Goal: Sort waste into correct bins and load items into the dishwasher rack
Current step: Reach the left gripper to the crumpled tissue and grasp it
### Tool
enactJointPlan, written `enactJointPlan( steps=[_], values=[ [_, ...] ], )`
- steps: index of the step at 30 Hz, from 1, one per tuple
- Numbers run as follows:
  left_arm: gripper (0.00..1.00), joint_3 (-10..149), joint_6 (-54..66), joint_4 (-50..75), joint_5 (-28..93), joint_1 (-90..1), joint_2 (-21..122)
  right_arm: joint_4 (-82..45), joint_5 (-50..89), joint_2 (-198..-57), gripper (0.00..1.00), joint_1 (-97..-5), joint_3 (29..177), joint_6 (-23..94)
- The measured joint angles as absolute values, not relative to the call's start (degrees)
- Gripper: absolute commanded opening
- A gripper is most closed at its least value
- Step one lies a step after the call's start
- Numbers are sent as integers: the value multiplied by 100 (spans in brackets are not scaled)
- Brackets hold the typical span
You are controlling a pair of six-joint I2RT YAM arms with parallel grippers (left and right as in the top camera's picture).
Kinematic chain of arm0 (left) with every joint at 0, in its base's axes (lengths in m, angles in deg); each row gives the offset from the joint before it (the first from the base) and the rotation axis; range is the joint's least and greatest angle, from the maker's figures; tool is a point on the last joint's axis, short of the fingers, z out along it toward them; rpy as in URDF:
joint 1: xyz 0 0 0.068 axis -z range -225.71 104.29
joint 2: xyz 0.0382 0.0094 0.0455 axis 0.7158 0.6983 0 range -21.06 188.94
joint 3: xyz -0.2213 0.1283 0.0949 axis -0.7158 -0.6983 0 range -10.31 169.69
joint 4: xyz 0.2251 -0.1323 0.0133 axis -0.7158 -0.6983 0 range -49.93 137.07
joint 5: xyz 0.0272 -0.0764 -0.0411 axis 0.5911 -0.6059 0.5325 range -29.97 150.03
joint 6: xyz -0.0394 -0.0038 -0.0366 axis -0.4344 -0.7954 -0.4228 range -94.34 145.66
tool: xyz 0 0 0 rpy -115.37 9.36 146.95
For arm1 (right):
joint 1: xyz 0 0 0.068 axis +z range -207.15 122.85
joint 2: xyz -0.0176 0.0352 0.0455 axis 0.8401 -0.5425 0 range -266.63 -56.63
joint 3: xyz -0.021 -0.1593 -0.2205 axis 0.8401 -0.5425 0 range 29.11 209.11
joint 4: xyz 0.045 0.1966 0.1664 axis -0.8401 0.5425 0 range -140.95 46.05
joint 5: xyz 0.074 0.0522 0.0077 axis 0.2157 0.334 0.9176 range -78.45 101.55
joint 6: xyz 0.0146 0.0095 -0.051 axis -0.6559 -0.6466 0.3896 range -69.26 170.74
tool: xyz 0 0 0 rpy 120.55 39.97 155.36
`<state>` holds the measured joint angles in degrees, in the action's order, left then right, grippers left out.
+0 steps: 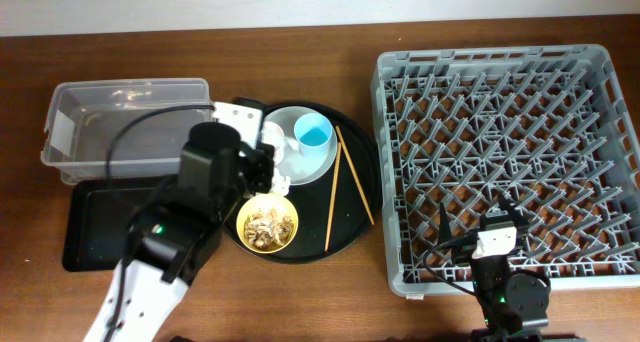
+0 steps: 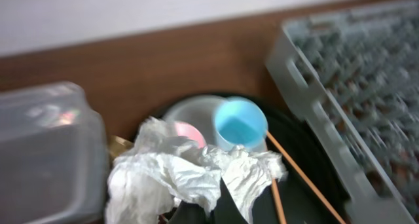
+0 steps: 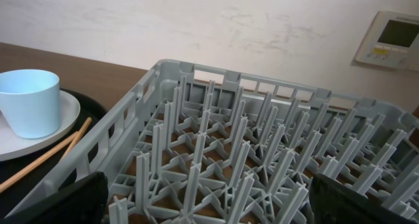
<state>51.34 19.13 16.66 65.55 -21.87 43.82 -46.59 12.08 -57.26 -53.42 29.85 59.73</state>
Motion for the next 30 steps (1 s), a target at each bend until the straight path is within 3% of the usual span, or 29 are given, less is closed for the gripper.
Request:
enactJointPlan(
  steps=[4, 8, 12, 18, 20, 21, 26, 27, 28, 30],
  values=[
    [8, 5225, 1913, 1552, 7097, -2373, 4194, -4659, 1208, -5726, 98, -5342, 2985, 5973],
    [8, 5249, 1913, 912, 6455, -2395, 4577, -4659, 1208, -5726, 98, -5342, 2985, 5973],
    [7, 5249, 1913, 460, 5412, -2397, 5884, -4659, 1208, -5726, 98, -5342, 2985, 5971],
    [8, 5247, 1911, 658, 5246, -2397, 7403, -4657, 1208, -5726, 98, -5342, 2985, 5975],
    [24, 5247, 1913, 728, 5250, -2397, 7471, -4657, 1208, -5726, 98, -5342, 2985, 5973],
    [42, 5249, 1918, 744, 5257, -2397, 7471, -4657, 1208, -5726, 98, -5342, 2985, 5971],
    [72, 5247, 1869, 829, 5421, -2397, 7471, -4659, 1208, -5726, 98, -5342, 2985, 5973],
    [93, 5247, 1904, 886, 5441, -2397, 7471, -4657, 1208, -5726, 98, -5342, 2985, 5973],
    [99, 5247, 1909, 905, 5449, -2397, 7471, -4659, 1208, -5726, 98, -5342, 2985, 5971],
    [99, 5247, 1898, 971, 5471, -2397, 7471, -4657, 1208, -5726, 98, -5342, 2985, 5975]
  ],
)
